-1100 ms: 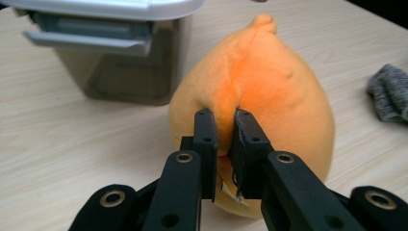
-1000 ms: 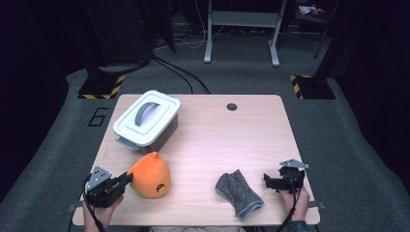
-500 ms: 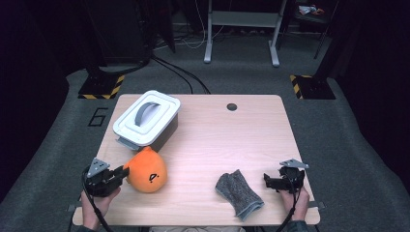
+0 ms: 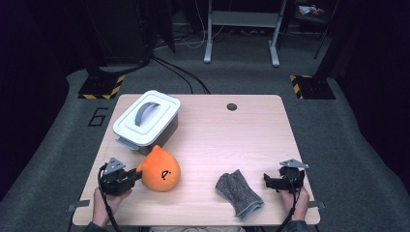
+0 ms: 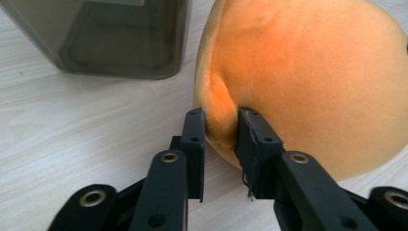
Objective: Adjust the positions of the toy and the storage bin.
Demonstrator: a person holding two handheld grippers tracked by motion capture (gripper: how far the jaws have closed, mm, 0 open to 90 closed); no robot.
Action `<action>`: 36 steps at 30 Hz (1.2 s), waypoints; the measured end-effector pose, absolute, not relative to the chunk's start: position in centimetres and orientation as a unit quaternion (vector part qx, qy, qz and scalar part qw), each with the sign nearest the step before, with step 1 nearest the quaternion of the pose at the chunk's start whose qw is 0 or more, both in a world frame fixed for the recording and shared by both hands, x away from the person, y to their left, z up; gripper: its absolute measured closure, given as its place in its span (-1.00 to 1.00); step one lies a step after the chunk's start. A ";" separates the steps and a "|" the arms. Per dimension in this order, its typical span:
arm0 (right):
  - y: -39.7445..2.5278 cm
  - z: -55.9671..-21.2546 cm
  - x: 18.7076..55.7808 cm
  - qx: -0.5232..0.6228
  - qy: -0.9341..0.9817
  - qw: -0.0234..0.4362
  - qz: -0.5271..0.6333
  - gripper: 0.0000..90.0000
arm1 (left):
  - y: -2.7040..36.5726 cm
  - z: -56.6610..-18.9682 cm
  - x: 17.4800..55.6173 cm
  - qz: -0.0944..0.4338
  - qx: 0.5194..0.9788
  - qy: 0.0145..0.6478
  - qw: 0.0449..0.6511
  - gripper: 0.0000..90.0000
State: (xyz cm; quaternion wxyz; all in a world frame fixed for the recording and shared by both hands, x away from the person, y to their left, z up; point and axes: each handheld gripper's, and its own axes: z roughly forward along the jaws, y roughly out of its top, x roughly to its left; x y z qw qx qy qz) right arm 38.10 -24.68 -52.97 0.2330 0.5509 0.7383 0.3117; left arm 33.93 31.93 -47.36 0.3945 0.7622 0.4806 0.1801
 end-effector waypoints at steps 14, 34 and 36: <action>-24.7 -53.0 38.1 0.551 0.738 0.233 0.312 -1.00 | 33.5 -45.2 33.9 0.189 0.748 0.490 0.405 -0.29; -24.7 -53.0 38.1 0.551 0.738 0.233 0.312 -1.00 | 33.8 -40.1 40.5 0.243 0.727 0.504 0.399 -0.73; -24.7 -53.0 38.1 0.551 0.738 0.233 0.312 -1.00 | 33.8 -40.0 41.4 0.240 0.724 0.509 0.398 -0.80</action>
